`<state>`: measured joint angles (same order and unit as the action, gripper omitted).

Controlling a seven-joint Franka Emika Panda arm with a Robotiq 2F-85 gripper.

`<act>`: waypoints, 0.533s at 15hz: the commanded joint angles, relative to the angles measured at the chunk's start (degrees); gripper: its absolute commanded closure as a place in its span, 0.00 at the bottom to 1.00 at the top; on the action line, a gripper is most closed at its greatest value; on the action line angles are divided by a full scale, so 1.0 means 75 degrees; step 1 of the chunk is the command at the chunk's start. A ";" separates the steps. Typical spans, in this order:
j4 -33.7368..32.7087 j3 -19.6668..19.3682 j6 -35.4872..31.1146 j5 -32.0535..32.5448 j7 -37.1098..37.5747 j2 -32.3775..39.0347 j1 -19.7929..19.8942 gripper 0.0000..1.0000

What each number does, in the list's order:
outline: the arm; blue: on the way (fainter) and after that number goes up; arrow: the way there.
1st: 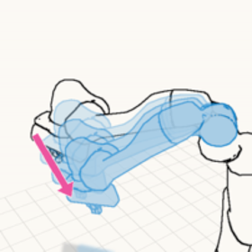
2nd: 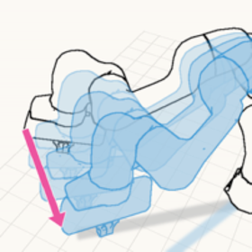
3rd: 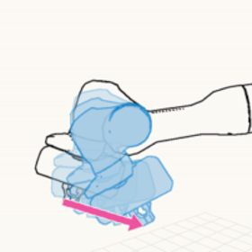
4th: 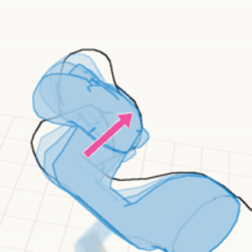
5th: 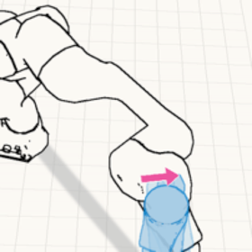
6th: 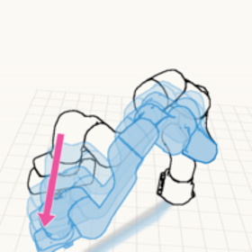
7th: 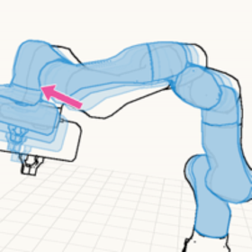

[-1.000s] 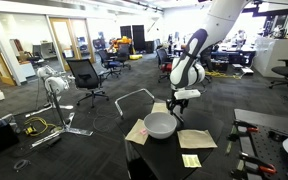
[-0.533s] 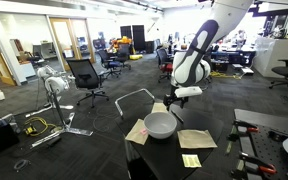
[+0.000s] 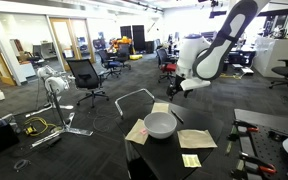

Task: Move the pen to the right

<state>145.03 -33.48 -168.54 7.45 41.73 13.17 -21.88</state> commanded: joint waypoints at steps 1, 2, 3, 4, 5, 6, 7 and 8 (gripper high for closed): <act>0.0231 -0.1288 0.0143 0.1546 0.1247 -0.0655 -0.1206 0.00; 0.0179 -0.1574 0.0245 0.1997 0.1595 -0.0755 -0.1473 0.00; 0.0156 -0.1755 0.0290 0.2341 0.1846 -0.0848 -0.1645 0.00; 0.0139 -0.1935 0.0335 0.2695 0.2123 -0.0940 -0.1813 0.00; 0.0136 -0.2063 0.0372 0.3004 0.2346 -0.1037 -0.1938 0.00; 0.0131 -0.2167 0.0435 0.3295 0.2563 -0.1144 -0.2050 0.00; 0.0055 -0.1870 0.0118 0.2833 0.2168 -0.0709 -0.1733 0.00; 0.0053 -0.1902 0.0128 0.2904 0.2244 -0.0753 -0.1771 0.00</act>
<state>145.43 -47.75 -167.58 29.23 58.56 7.52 -35.16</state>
